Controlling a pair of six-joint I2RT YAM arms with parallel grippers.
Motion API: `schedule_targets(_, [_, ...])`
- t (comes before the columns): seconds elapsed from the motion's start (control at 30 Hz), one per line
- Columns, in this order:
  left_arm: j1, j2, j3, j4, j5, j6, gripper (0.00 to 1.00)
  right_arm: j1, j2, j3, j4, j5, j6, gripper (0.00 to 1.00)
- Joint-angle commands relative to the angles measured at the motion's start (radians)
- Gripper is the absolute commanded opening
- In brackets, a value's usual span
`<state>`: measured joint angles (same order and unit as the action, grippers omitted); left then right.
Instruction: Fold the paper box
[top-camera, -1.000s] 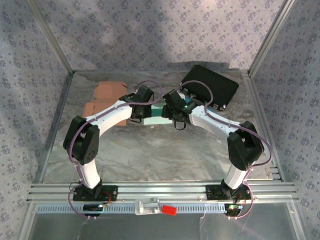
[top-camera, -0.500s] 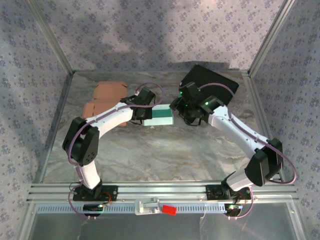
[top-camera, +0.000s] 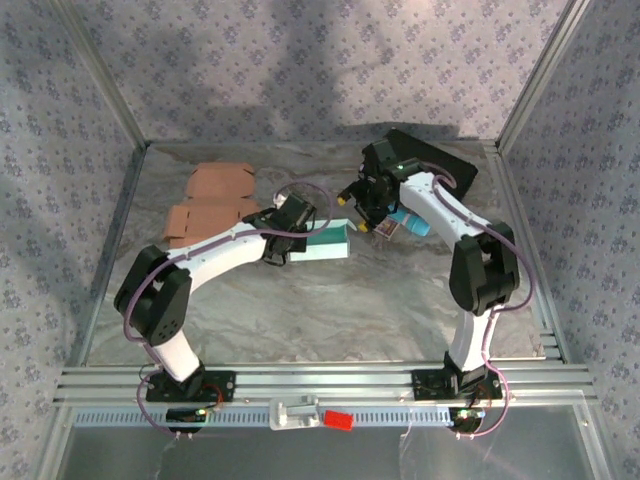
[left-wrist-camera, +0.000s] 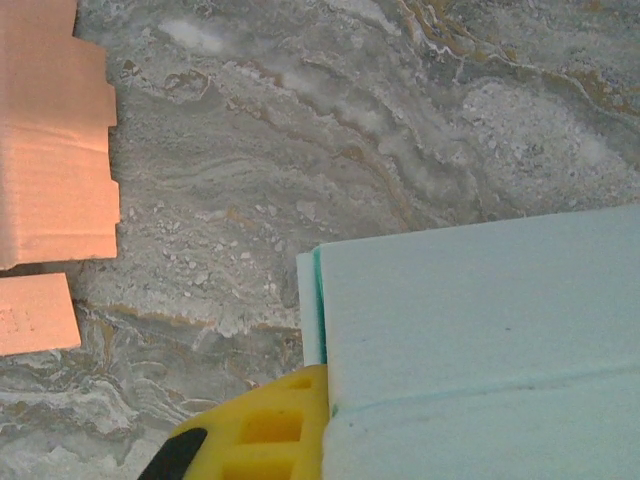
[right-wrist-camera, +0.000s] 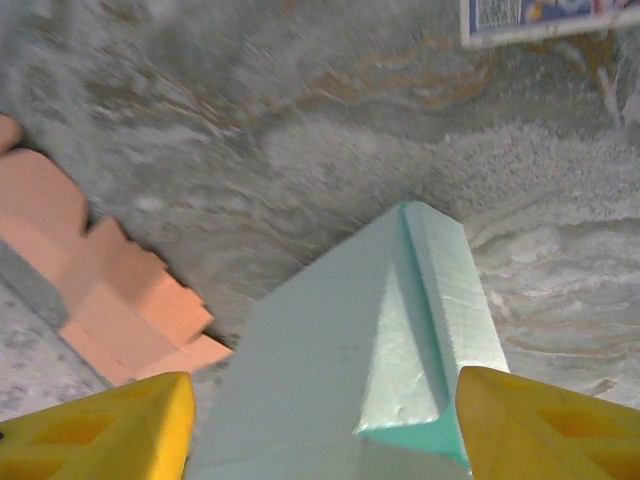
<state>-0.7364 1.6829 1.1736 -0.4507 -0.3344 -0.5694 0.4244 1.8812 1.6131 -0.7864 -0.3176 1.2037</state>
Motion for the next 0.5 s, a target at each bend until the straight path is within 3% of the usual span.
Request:
schedule_targets(0.0, [-0.031,-0.027,-0.053,-0.016,-0.026,0.007,0.0,0.011,0.035,0.021,-0.069,-0.056,-0.086,0.7])
schedule_targets(0.2, [-0.089,-0.052,-0.128,0.009,-0.057,-0.012,0.05,0.041,0.035,-0.051,-0.045,-0.116,-0.167,0.68])
schedule_targets(0.33, [-0.119,-0.07,-0.164,-0.009,-0.067,-0.048,0.21,0.074,-0.009,-0.154,-0.026,-0.113,-0.187,0.67])
schedule_targets(0.47, [-0.142,-0.099,-0.241,0.001,-0.014,-0.108,0.3,0.111,-0.058,-0.288,0.039,-0.102,-0.184,0.67])
